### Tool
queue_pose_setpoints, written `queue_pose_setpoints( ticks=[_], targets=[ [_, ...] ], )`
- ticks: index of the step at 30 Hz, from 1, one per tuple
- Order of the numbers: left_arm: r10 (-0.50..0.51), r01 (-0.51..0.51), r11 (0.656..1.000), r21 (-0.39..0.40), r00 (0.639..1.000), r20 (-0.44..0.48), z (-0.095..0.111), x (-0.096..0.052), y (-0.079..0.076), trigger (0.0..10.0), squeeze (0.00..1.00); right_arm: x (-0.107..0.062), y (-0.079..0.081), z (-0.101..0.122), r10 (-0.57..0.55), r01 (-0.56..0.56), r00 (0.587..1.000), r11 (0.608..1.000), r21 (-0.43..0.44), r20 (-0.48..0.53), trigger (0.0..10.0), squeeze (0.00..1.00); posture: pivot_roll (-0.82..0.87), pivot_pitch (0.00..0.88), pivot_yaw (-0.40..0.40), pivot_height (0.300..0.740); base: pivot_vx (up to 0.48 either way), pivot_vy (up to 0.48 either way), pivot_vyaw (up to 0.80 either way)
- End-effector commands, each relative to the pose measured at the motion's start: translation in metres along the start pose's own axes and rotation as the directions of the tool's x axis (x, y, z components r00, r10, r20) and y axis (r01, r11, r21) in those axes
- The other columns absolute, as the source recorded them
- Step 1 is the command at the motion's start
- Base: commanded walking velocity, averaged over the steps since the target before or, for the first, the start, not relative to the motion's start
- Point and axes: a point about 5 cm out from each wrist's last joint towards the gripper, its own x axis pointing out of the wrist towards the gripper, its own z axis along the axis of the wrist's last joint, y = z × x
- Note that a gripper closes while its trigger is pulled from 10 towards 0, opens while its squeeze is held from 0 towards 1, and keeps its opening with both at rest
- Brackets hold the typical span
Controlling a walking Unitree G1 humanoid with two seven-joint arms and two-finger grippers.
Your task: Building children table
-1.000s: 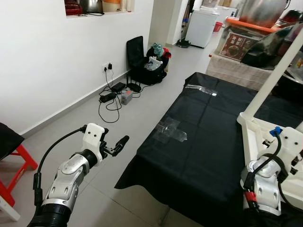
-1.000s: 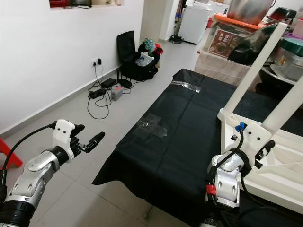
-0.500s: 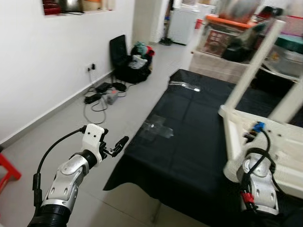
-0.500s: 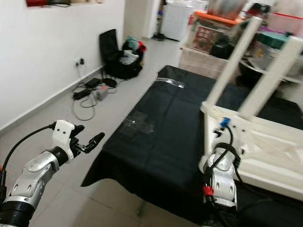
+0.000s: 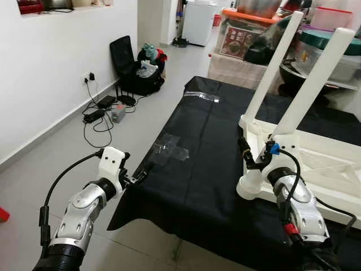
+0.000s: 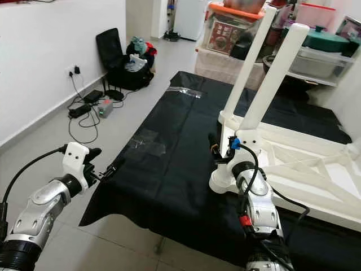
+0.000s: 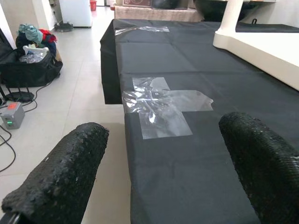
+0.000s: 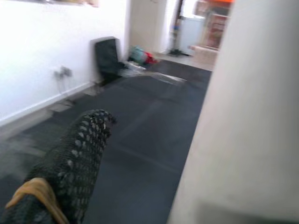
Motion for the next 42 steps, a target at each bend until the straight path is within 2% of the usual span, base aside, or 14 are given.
queue_pose_setpoints(
  ticks=[1, 3, 4, 6, 8, 9, 10, 11, 16, 22, 23, 27, 33, 42],
  targets=[
    [-0.007, 0.007, 1.000, -0.016, 1.000, -0.014, -0.003, -0.001, -0.001, 10.0, 0.00, -0.002, 0.024, 0.011, 0.207, -0.208, 0.977, 0.978, 0.024, 0.051, 10.0, 1.00, 0.07, 0.000, -0.127, 0.740, 0.000, 0.000, 0.00],
    [-0.009, 0.008, 1.000, -0.014, 1.000, -0.013, -0.002, 0.000, -0.001, 10.0, 0.00, -0.004, 0.036, 0.017, 0.364, -0.366, 0.928, 0.930, 0.020, 0.075, 10.0, 1.00, 0.07, 0.000, -0.126, 0.740, 0.000, 0.000, 0.00],
    [-0.009, 0.008, 1.000, -0.014, 1.000, -0.013, -0.002, 0.000, -0.001, 10.0, 0.00, -0.004, 0.036, 0.017, 0.364, -0.366, 0.928, 0.930, 0.020, 0.075, 10.0, 1.00, 0.07, 0.000, -0.126, 0.740, 0.000, 0.000, 0.00],
    [-0.010, 0.010, 1.000, -0.014, 1.000, -0.011, -0.002, 0.001, -0.002, 10.0, 0.00, -0.004, 0.046, 0.022, 0.503, -0.503, 0.862, 0.864, -0.018, 0.063, 10.0, 1.00, 0.07, 0.000, -0.131, 0.740, 0.000, 0.000, 0.00],
    [-0.010, 0.010, 1.000, -0.014, 1.000, -0.011, -0.002, 0.001, -0.002, 10.0, 0.00, -0.004, 0.046, 0.022, 0.503, -0.503, 0.862, 0.864, -0.018, 0.063, 10.0, 1.00, 0.07, 0.000, -0.131, 0.740, 0.000, 0.000, 0.00],
    [-0.010, 0.010, 1.000, -0.014, 1.000, -0.011, -0.002, 0.001, -0.002, 10.0, 0.00, -0.005, 0.050, 0.023, 0.549, -0.548, 0.834, 0.836, -0.028, 0.056, 10.0, 1.00, 0.07, 0.000, -0.132, 0.740, 0.000, 0.000, 0.00],
    [-0.010, 0.010, 1.000, -0.014, 1.000, -0.011, -0.002, 0.001, -0.002, 10.0, 0.00, -0.005, 0.050, 0.023, 0.549, -0.548, 0.834, 0.836, -0.028, 0.056, 10.0, 1.00, 0.07, 0.000, -0.132, 0.740, 0.000, 0.000, 0.00],
    [-0.007, 0.006, 1.000, -0.014, 1.000, -0.011, -0.002, 0.001, -0.002, 10.0, 0.00, 0.000, 0.053, 0.025, 0.561, -0.558, 0.827, 0.827, -0.065, 0.042, 10.0, 0.00, 0.07, 0.000, -0.138, 0.740, 0.000, 0.000, 0.00],
    [-0.001, 0.000, 1.000, -0.016, 1.000, -0.012, -0.004, -0.001, -0.002, 10.0, 0.00, 0.009, 0.057, 0.028, 0.559, -0.552, 0.828, 0.825, -0.117, 0.033, 10.0, 0.00, 0.08, 0.000, -0.145, 0.740, 0.000, 0.000, 0.00],
    [0.003, -0.003, 1.000, -0.018, 1.000, -0.013, -0.004, -0.002, -0.002, 10.0, 0.00, 0.010, 0.058, 0.029, 0.571, -0.564, 0.820, 0.819, -0.103, 0.046, 9.9, 0.00, 0.08, 0.000, -0.145, 0.740, 0.000, 0.000, 0.00],
    [0.004, -0.004, 1.000, -0.018, 1.000, -0.014, -0.004, -0.002, -0.002, 10.0, 0.00, 0.012, 0.055, 0.029, 0.544, -0.539, 0.837, 0.838, -0.090, 0.060, 0.0, 0.00, 0.08, 0.000, -0.145, 0.740, 0.000, 0.000, 0.00],
    [0.003, -0.003, 1.000, -0.018, 1.000, -0.016, -0.005, -0.001, -0.002, 10.0, 0.00, 0.014, 0.040, 0.025, 0.452, -0.444, 0.890, 0.889, -0.111, 0.055, 0.0, 0.00, 0.07, 0.000, -0.137, 0.740, 0.000, 0.000, 0.00],
    [-0.004, 0.004, 1.000, -0.018, 1.000, -0.017, -0.005, 0.000, -0.004, 10.0, 0.00, 0.012, 0.027, 0.016, 0.343, -0.337, 0.939, 0.933, -0.126, 0.029, 0.0, 0.00, 0.06, 0.000, -0.131, 0.740, 0.000, 0.000, 0.00],
    [-0.007, 0.007, 1.000, -0.017, 1.000, -0.017, -0.005, 0.000, -0.003, 10.0, 0.00, 0.009, 0.014, 0.006, 0.187, -0.187, 0.982, 0.971, -0.145, -0.018, 0.0, 0.00, 0.06, 0.000, -0.127, 0.740, 0.000, 0.000, 0.00]
  ],
)
